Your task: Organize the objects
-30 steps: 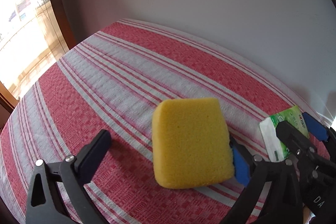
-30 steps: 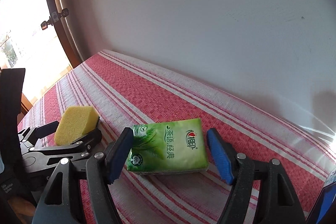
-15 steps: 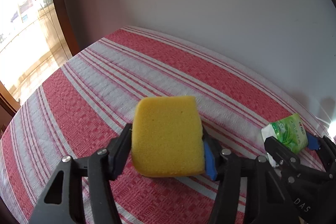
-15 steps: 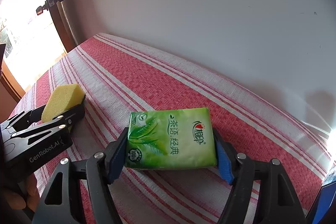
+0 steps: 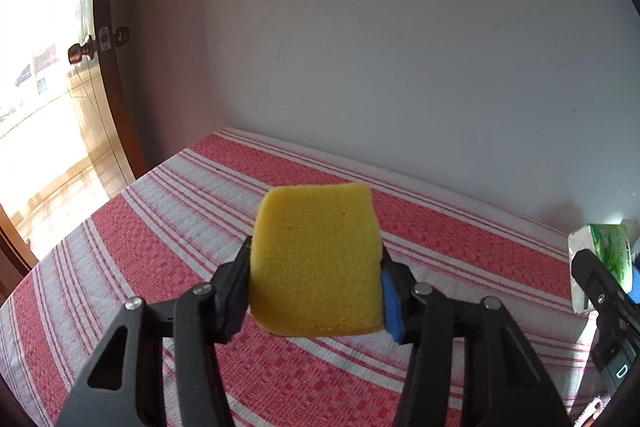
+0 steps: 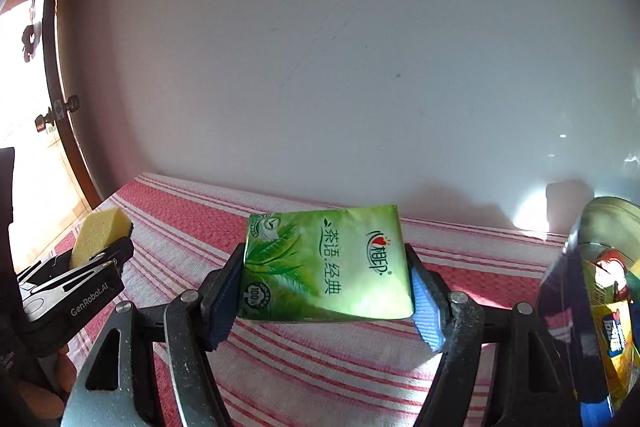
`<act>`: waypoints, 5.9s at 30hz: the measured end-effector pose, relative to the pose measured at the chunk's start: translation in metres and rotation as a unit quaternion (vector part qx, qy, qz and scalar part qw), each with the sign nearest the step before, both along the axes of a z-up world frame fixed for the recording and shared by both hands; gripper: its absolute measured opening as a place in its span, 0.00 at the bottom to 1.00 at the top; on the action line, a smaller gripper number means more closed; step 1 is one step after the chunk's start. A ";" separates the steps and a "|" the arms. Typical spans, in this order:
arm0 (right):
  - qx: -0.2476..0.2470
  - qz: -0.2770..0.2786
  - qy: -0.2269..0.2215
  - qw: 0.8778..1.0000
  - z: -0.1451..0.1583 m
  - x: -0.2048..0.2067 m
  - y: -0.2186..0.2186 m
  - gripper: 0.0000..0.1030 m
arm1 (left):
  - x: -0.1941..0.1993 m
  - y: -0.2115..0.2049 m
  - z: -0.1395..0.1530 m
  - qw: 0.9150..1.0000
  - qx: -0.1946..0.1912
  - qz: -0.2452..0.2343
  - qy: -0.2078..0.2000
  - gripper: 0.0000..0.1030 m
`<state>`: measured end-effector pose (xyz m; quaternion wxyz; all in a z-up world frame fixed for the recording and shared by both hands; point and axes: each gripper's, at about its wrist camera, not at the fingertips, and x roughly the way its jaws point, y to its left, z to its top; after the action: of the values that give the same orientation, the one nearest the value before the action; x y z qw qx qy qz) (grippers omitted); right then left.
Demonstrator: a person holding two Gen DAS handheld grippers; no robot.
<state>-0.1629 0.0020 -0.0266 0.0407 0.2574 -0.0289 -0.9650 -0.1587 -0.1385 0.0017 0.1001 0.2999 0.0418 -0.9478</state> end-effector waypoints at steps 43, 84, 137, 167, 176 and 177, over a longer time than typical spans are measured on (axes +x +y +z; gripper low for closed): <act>0.031 -0.128 0.095 0.987 0.021 0.213 0.131 0.71 | 0.141 0.141 0.008 0.990 -0.022 -0.119 0.073 0.52; 0.033 -0.218 0.114 0.969 0.033 0.209 0.240 0.72 | 0.140 0.267 0.020 0.973 0.000 -0.221 0.073 0.52; -0.058 -0.184 0.054 0.980 0.012 0.125 0.306 0.75 | 0.065 0.316 0.014 0.975 -0.023 -0.222 -0.019 0.98; 0.051 -0.396 0.146 0.905 0.027 0.166 0.305 0.81 | 0.081 0.294 0.013 0.982 -0.038 -0.172 0.063 1.00; 0.073 -0.281 0.056 0.955 0.008 0.129 0.291 0.81 | 0.077 0.298 0.008 0.982 -0.050 -0.171 0.055 1.00; 0.053 -0.258 0.055 0.963 0.007 0.128 0.290 0.81 | 0.075 0.299 0.008 0.982 -0.050 -0.172 0.054 1.00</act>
<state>-0.0346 0.2920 -0.0195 -0.2218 0.1900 -0.0413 -0.9555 -0.0837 0.1608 0.0092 -0.0525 0.2460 -0.0523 -0.9664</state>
